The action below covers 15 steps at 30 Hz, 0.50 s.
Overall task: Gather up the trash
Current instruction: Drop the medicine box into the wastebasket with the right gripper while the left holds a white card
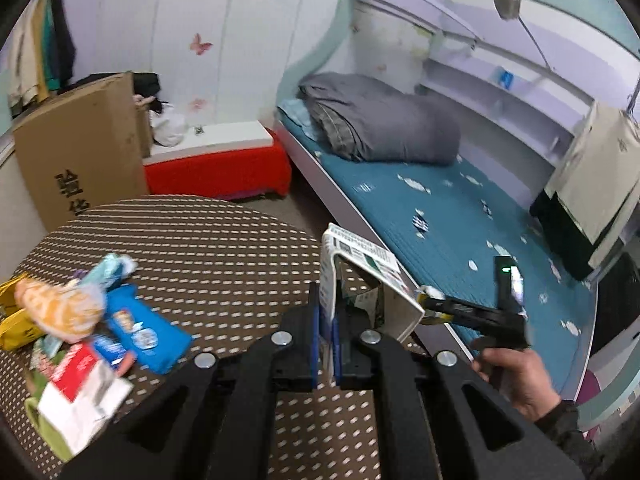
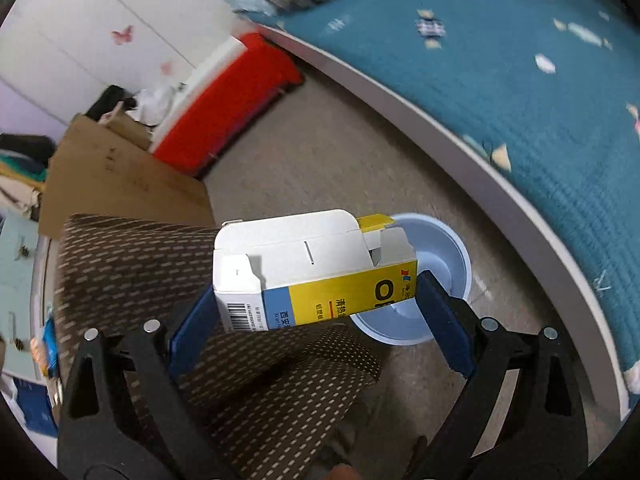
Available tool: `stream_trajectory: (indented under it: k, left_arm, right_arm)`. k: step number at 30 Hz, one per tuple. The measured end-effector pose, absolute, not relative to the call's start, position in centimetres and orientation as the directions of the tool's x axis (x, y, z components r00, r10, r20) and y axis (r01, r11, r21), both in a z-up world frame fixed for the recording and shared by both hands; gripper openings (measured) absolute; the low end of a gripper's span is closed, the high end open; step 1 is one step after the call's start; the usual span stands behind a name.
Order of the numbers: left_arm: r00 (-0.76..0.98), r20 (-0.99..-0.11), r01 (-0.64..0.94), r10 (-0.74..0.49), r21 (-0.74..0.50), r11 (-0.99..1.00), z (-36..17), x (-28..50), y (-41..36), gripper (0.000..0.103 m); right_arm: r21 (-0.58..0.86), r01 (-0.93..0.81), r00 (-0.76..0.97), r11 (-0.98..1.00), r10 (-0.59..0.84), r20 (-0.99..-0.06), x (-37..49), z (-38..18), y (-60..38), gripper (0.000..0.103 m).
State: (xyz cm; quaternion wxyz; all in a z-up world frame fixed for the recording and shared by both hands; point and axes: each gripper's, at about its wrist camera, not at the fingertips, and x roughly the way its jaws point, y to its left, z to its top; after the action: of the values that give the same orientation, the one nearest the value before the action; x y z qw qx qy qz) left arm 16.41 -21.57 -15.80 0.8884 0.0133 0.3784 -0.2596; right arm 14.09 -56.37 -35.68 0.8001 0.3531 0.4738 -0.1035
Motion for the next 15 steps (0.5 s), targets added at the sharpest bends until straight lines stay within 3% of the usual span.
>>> stream_trajectory:
  k: [6, 15]
  left_arm:
    - [0.522, -0.716, 0.522, -0.464, -0.162, 0.837, -17.2, 18.4, -26.7, 0.005]
    - [0.407, -0.781, 0.61, -0.474, -0.153, 0.777, -20.2, 19.9, -35.1, 0.005]
  right_arm:
    - [0.493, 0.553, 0.48, 0.671, 0.228, -0.847, 15.3, -40.8, -59.0, 0.097]
    - [0.571, 0.57, 0.595, 0.591, 0.184, -0.783, 10.6, -38.4, -62.2, 0.097]
